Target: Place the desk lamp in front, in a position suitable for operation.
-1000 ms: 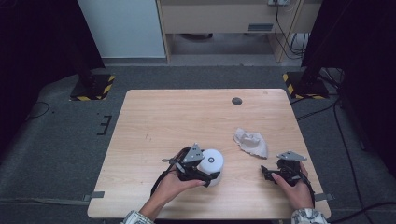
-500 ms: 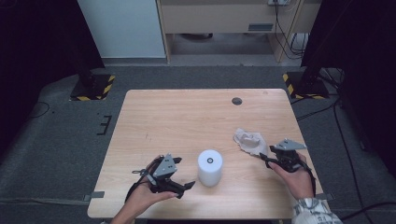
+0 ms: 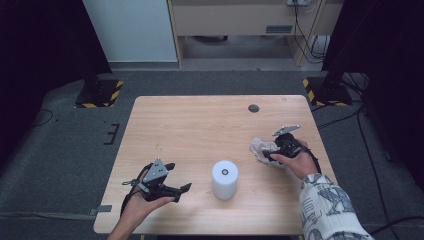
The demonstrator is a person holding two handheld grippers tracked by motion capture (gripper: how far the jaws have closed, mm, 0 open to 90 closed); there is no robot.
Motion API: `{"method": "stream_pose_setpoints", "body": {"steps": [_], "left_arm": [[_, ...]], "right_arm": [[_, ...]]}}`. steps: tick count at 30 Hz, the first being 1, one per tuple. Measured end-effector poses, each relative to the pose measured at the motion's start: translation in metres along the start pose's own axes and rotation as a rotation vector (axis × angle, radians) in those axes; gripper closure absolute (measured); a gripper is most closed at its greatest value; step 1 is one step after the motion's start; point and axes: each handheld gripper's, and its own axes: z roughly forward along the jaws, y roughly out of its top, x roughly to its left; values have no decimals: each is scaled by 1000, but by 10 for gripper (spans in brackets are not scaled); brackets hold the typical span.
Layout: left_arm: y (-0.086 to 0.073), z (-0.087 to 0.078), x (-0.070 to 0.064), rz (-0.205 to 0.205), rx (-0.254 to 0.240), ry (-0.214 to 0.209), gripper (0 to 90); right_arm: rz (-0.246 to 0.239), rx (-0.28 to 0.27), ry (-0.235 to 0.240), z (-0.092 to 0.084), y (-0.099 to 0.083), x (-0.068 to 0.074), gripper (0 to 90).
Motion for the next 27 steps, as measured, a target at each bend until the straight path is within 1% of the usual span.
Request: {"method": "stream_pose_setpoints", "body": {"steps": [1,3,5,6,7,8,9,10,13,15,18,19,20,21,23,27], "left_arm": [[0,0,0,2,11,-3,56],[-1,0,-1,3,29,-7,61],[-2,0,-2,-7,31,-10,68],[-2,1,-2,-7,34,-9,68],[-2,1,-2,-6,34,-6,68],[-2,1,-3,-8,33,-7,68],[-2,1,-3,-12,31,-12,68],[-2,2,-4,-13,31,-12,68],[-2,3,-4,-7,36,-12,71],[-2,4,-5,-5,39,-14,72],[-2,4,-6,0,42,-10,72],[-2,3,-6,-2,39,-10,72],[-2,3,-6,-4,36,-7,73],[-2,3,-5,-6,34,-5,73],[-3,4,-4,-8,35,-6,73],[-3,4,-4,-13,38,-1,74]], "right_arm": [[12,7,4,3,1,-1,286],[22,24,15,9,2,-2,294],[38,43,5,14,2,-5,339],[57,53,7,16,1,-8,399],[72,54,10,17,1,-10,437],[77,55,19,18,0,-11,465],[77,69,31,21,0,-11,545],[77,69,31,21,0,-11,545],[56,74,34,22,0,-8,691],[60,83,61,21,1,-5,771],[65,73,71,21,1,-3,785],[78,58,81,20,1,-2,786],[82,46,92,18,1,-1,786],[71,29,101,13,2,2,787],[71,19,108,10,2,2,787],[75,-24,122,-6,0,6,787]]}}
